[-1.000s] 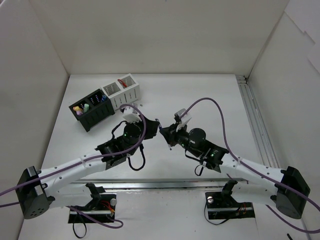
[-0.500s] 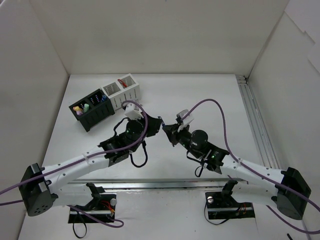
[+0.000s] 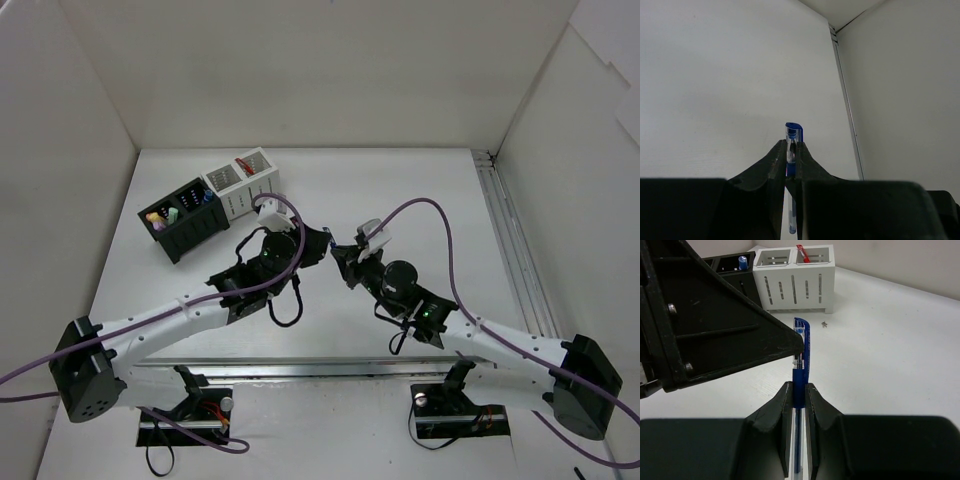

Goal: Sort the stationery into containers
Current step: Close the pen cap on the pen.

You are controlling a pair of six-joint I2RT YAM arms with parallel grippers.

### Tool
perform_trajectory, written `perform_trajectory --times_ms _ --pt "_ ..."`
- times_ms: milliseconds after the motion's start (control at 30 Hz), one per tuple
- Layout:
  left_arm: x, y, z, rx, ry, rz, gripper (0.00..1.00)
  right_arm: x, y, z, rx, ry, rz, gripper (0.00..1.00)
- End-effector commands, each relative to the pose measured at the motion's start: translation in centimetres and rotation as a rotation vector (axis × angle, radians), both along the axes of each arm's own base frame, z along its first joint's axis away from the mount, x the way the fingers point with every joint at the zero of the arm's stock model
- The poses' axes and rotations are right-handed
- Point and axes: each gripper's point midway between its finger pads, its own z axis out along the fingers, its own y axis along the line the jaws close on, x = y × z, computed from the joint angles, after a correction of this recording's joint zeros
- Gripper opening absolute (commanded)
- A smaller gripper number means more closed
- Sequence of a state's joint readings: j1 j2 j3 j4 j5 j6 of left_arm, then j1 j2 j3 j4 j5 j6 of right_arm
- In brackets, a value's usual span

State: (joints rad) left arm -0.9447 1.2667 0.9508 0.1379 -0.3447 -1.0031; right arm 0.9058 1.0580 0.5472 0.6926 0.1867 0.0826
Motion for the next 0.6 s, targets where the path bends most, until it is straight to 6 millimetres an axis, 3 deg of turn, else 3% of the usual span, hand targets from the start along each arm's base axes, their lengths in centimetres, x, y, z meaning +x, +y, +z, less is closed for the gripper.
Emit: perform_trajectory --times_ms 0,333,433,567 --pt "-4.1 -2.1 -4.5 0.097 0.139 -0.205 0.0 -0.4 -1.6 14.3 0.371 -0.322 -0.041 0.0" --pt "-5.1 -4.2 -5.3 0.092 0.166 -0.319 0.0 0.4 -2.5 16.7 0.356 -0.407 -0.114 0.0" --pt "-4.9 -4.1 -4.8 0.096 0.154 -0.313 0.0 0.3 -2.6 17.3 0.359 -0.421 -0.11 0.0" --pt "-4.6 -3.4 -3.7 0.091 0.117 -0.287 0.0 0.3 -2.6 16.5 0.357 -0.405 -0.108 0.0"
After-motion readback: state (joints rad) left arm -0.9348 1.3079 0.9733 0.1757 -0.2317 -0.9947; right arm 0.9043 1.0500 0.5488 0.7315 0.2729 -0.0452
